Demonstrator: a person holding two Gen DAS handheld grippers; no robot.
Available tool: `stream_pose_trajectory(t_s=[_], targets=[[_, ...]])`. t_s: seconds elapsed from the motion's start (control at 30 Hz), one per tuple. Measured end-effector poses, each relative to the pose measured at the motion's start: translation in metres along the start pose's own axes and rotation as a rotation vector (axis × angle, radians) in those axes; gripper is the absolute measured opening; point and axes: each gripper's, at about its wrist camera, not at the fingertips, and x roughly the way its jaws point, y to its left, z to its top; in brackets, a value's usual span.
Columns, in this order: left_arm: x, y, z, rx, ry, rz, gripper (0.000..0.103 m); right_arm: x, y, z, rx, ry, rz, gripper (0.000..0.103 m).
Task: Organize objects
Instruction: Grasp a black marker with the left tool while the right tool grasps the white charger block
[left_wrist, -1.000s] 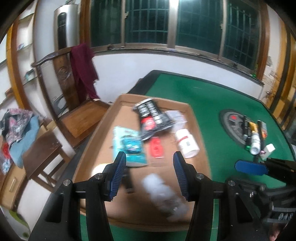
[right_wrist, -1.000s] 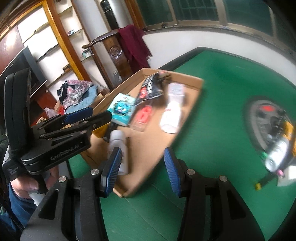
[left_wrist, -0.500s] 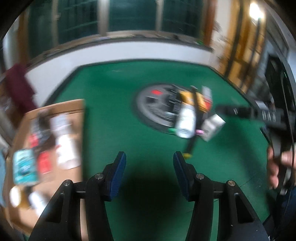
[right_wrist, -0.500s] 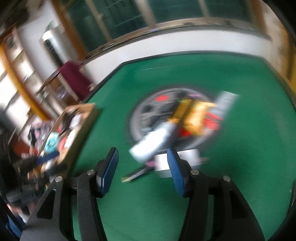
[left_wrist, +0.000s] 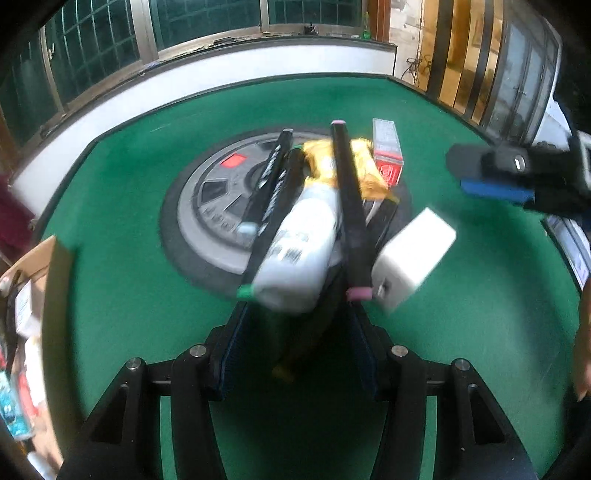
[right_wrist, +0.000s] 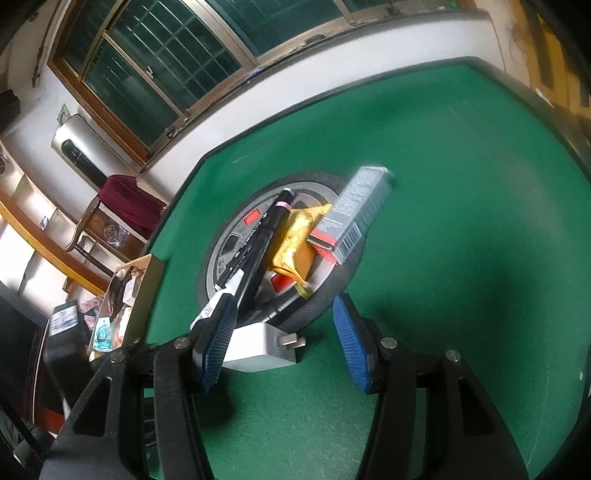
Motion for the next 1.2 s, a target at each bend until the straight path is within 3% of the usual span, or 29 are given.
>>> stream_pose_trajectory(t_s=[0.1,0.17,0.2,0.23,0.4,0.57,0.7,0.87,0.9,0.93,1.0,1.03,1.07,1.2], targets=[[0.005,-0.007,0.009,0.008,-0.021,0.004,0.047,0.009,-0.001,-0.001,0.002,0.009,0.02,0.053],[0.004,-0.007,0.008,-0.014,-0.041,0.001,0.041,0.018,-0.003,0.0,0.008,0.032,0.058,0.053],[0.002,-0.007,0.006,-0.012,-0.042,0.003,0.022,0.023,-0.004,0.0,0.012,0.041,0.083,0.053],[0.0,-0.001,0.001,-0.008,-0.036,0.007,0.018,0.028,-0.002,0.001,0.019,0.044,0.115,0.053],[-0.016,0.021,-0.027,-0.065,-0.036,0.053,0.015,0.044,0.009,-0.007,-0.029,0.126,0.143,0.056],[-0.035,0.048,-0.051,-0.123,-0.027,0.047,0.015,0.041,0.043,-0.037,-0.206,0.286,0.11,0.055],[-0.034,0.055,-0.046,-0.138,-0.028,0.051,0.016,0.042,0.066,-0.043,-0.347,0.232,0.001,0.055],[-0.018,0.048,-0.024,-0.087,-0.005,0.092,0.023,0.05,0.069,-0.049,-0.377,0.172,-0.061,0.052],[-0.015,0.049,-0.022,-0.082,0.008,0.105,0.035,0.052,0.07,-0.05,-0.386,0.171,-0.075,0.044],[-0.012,0.05,-0.019,-0.091,-0.007,0.136,0.044,0.054,0.074,-0.047,-0.393,0.168,-0.088,0.025],[-0.011,0.051,-0.017,-0.096,-0.022,0.132,0.04,0.059,0.072,-0.046,-0.401,0.17,-0.143,0.02],[-0.012,0.052,-0.018,-0.102,-0.041,0.102,0.015,0.058,0.07,-0.047,-0.395,0.171,-0.15,0.02],[-0.013,0.052,-0.02,-0.109,-0.052,0.072,0.013,0.056,0.066,-0.046,-0.39,0.172,-0.151,0.02],[-0.018,0.055,-0.029,-0.127,-0.083,0.076,0.012,0.05,0.059,-0.042,-0.367,0.156,-0.139,0.02]])
